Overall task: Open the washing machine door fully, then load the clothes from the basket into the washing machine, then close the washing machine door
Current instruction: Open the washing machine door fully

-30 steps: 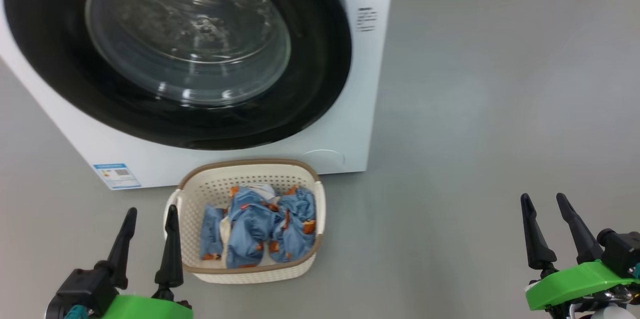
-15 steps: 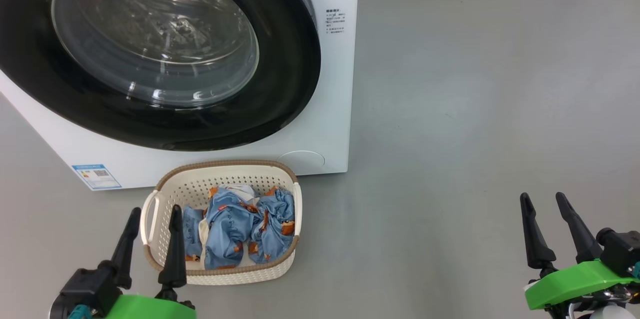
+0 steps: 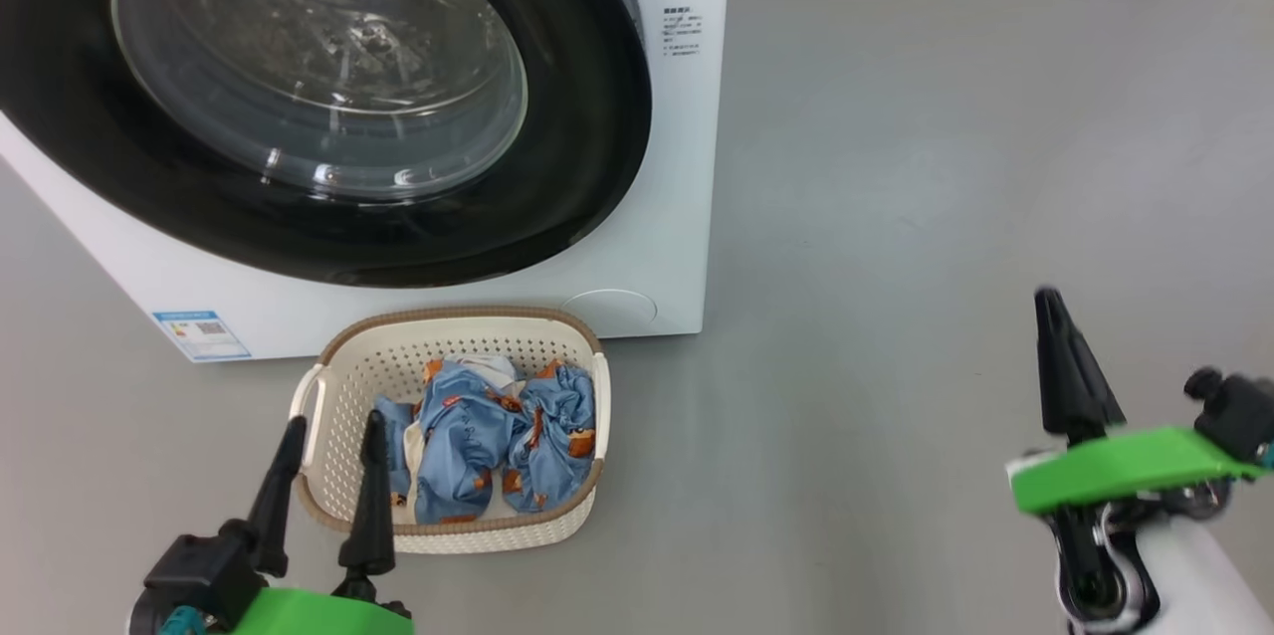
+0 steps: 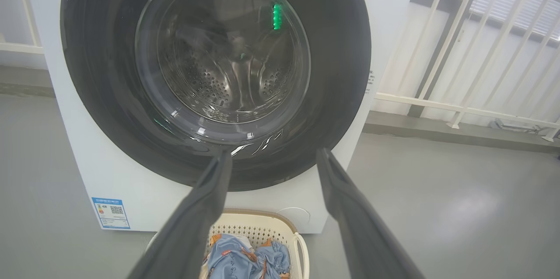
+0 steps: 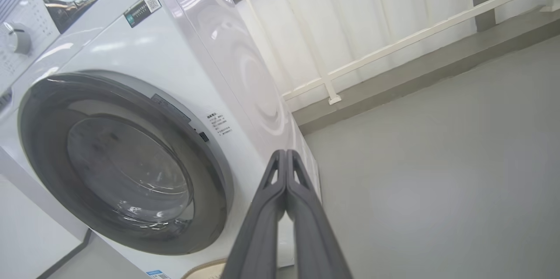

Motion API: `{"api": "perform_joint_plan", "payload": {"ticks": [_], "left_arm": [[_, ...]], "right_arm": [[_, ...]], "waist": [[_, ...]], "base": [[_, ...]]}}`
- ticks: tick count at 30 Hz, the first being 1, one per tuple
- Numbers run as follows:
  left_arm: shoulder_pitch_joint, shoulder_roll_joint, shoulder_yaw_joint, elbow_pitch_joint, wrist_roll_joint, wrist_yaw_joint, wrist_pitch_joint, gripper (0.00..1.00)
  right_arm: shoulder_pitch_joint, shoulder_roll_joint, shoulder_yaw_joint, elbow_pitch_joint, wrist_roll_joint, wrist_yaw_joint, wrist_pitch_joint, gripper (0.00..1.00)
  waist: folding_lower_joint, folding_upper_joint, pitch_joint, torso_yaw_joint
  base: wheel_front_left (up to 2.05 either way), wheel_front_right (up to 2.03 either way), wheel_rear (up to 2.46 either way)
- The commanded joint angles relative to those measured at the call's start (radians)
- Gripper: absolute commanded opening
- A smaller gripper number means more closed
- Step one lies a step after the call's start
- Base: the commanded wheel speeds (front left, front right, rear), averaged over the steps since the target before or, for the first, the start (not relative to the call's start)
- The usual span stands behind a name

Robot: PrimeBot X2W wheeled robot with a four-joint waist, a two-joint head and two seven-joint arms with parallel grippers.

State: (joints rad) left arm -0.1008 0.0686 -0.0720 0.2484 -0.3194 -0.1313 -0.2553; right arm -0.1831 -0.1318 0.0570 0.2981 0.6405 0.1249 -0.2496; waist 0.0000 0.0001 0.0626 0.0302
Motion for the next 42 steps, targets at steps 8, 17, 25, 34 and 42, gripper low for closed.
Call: {"api": "perform_joint_plan", "payload": {"ticks": [8,17,25,34,42], "left_arm": [[-0.041,-0.01,0.004,-0.013,-0.018,0.001,-0.006,1.0],[-0.086,-0.017,-0.028,-0.009,-0.036,0.001,-0.006,1.0],[-0.136,-0.018,-0.06,-0.013,-0.074,0.001,-0.006,1.0],[-0.174,-0.018,-0.102,-0.023,-0.12,0.001,-0.006,1.0],[-0.212,-0.018,-0.129,-0.035,-0.148,0.001,-0.006,1.0]], "right_arm": [[-0.182,-0.04,0.079,-0.025,0.413,0.006,-0.012,0.0],[-0.371,-0.146,0.123,0.079,0.704,0.006,0.017,0.0],[-0.5,-0.244,0.154,0.014,0.909,0.006,0.218,0.0],[-0.626,-0.281,0.157,0.022,0.996,0.006,0.443,0.0],[-0.748,-0.289,0.144,0.021,1.0,0.006,0.566,0.0]], "waist": [[0.0,-0.0001,0.043,0.044],[0.0,-0.0001,0.123,0.112],[0.0,-0.0001,0.204,0.166],[0.0,-0.0001,0.281,0.204],[0.0,-0.0001,0.357,0.23]], "base": [[0.0,0.0,0.0],[0.0,0.0,0.0],[0.0,0.0,0.0],[0.0,0.0,0.0],[0.0,0.0,0.0]]}}
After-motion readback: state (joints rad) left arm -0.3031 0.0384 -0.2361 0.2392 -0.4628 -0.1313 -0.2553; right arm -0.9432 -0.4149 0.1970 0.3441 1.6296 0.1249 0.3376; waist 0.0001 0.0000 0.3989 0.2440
